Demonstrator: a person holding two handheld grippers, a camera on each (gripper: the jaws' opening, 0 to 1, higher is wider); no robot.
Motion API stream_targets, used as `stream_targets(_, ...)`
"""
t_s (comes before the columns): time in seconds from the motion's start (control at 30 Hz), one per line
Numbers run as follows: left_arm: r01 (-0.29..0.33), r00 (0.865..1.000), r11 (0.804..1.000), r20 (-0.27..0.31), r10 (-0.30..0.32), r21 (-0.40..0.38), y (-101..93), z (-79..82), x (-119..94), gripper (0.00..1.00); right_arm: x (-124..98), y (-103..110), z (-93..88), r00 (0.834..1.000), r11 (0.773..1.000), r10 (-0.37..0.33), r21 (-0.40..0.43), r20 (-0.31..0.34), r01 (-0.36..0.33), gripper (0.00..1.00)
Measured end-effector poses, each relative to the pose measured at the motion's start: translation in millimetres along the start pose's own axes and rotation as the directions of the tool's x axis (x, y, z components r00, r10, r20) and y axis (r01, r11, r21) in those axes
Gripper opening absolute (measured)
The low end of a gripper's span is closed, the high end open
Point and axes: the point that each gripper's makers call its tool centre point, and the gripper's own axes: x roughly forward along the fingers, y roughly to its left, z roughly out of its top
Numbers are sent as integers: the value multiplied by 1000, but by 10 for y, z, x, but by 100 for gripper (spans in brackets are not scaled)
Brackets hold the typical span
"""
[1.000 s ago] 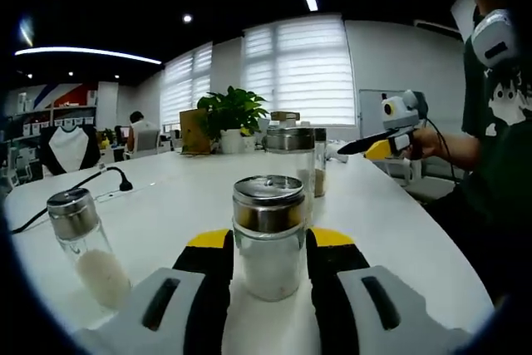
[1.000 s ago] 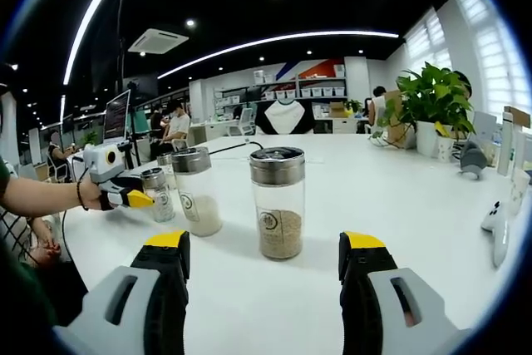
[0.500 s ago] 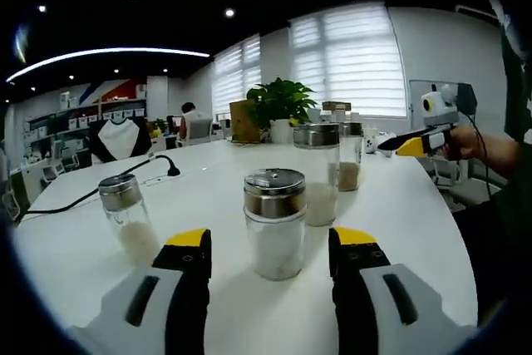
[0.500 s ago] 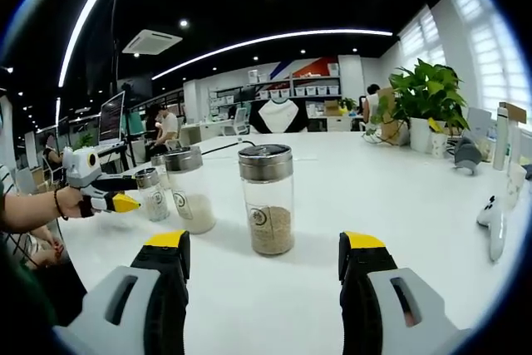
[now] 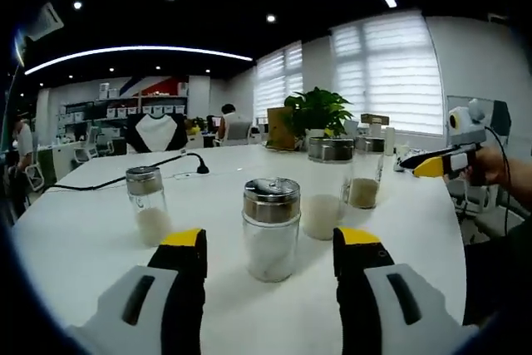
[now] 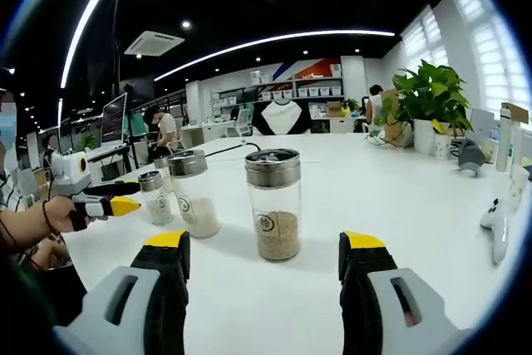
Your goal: Rotate the seasoning bottle until the label or dispensing opening points toward the visible target arrow and the bottle remains upright within the marked orientation range
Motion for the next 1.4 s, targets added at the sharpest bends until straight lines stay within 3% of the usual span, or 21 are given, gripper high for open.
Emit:
stream_targets(0.1,-105,993,994,56,107,-28,89,82,40,74,9,10,3,1000,1000,2,-1,-3,-2,74)
stream_targets(0.13,-107,993,994,55,109,-35,77,87,54,77,12,13,7,1000,1000,3,-2,-2,-3,74)
stream_targets(0.37,-253,965,967,61,254,-19,174,148,55,71,18,45,20,1000,1000,7,7,14,-7,74)
stream_targets(0.4,-291,956,956,36,292,-25,210,100,37,70,22,49,17,1000,1000,7,8,16,-8,73)
stream_targets(0.43,-359,932,933,46,359,-3,283,90,6,68,29,54,12,1000,1000,8,10,14,-8,73)
stream_targets(0.57,-317,946,946,53,321,-63,170,56,76,67,46,88,24,1000,1000,18,5,11,-18,73)
stream_targets(0.73,-343,938,937,29,346,-67,170,-46,125,62,55,101,54,1000,1000,20,12,16,-21,73)
stream_targets(0.9,-319,947,947,35,320,-27,142,-23,202,54,58,136,48,1000,1000,27,11,13,-27,73)
stream_targets(1.07,-295,954,955,54,295,-11,113,34,232,41,41,148,41,999,999,30,14,16,-30,73)
stream_targets(1.1,-260,965,966,45,259,-5,66,26,255,35,36,149,43,999,1000,28,11,17,-28,73)
stream_targets(1.13,-273,961,962,49,273,-9,97,42,245,35,36,146,43,1000,1000,27,11,16,-27,74)
stream_targets(1.4,-249,967,969,52,248,6,126,19,258,34,38,149,37,999,999,31,24,16,-31,74)
